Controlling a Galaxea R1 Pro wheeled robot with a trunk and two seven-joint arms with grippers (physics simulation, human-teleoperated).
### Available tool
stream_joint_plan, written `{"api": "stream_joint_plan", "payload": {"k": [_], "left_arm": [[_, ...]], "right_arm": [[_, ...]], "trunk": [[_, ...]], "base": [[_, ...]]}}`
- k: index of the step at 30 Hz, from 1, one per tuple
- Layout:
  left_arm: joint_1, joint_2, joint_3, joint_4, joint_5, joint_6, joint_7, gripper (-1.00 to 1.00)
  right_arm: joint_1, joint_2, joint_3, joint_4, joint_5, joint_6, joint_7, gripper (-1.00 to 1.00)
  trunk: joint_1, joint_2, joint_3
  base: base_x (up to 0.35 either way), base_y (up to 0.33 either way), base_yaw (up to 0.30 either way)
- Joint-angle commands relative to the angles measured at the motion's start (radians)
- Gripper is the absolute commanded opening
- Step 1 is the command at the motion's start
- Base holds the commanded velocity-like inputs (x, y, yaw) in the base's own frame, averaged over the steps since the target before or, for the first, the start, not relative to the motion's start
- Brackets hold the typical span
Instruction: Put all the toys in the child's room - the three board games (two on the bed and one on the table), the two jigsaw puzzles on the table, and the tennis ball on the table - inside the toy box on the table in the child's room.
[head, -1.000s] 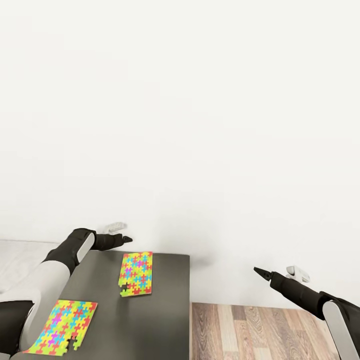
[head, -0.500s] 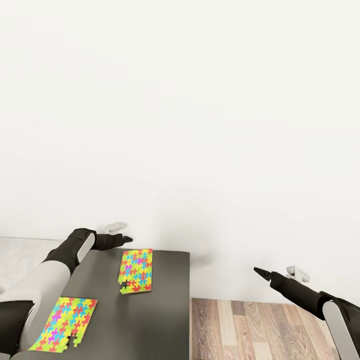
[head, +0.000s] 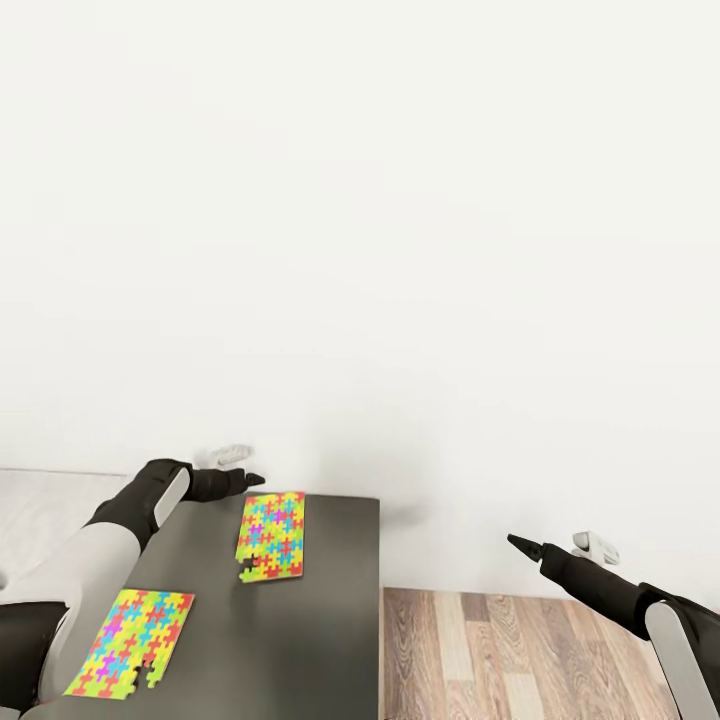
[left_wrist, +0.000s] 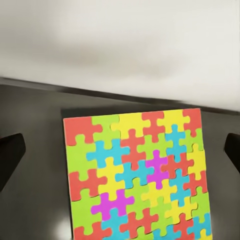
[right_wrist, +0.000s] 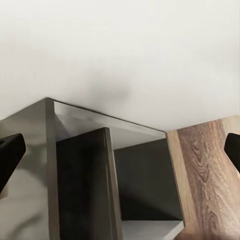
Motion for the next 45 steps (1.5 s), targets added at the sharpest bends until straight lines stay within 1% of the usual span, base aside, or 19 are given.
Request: {"api": "stream_joint_plan", "payload": {"k": [1, 12, 22, 45], "left_arm": [[-0.001, 0.001, -0.003, 0.001, 0.009, 0.006, 0.002, 1.0], [0.002, 0.0, -0.003, 0.003, 0.011, 0.003, 0.0, 1.0], [0.004, -0.006, -0.003, 0.003, 0.012, 0.003, 0.0, 1.0], [0.004, -0.005, -0.003, 0.002, 0.012, 0.003, -0.005, 1.0]], "right_arm": [[-0.001, 0.0, -0.002, -0.001, 0.004, 0.005, 0.007, 1.0], [-0.001, 0.0, -0.002, -0.001, 0.004, 0.005, 0.008, 1.0], [-0.001, 0.0, -0.002, -0.001, 0.004, 0.005, 0.008, 1.0], [-0.001, 0.0, -0.002, 0.002, 0.004, 0.004, 0.007, 1.0]], "trunk": [[0.001, -0.002, -0.004], [0.001, -0.002, -0.022], [0.001, -0.002, -0.038], [0.001, -0.002, -0.076]], "base": [[0.0, 0.0, 0.0], [0.0, 0.0, 0.0], [0.0, 0.0, 0.0], [0.0, 0.0, 0.0]]}}
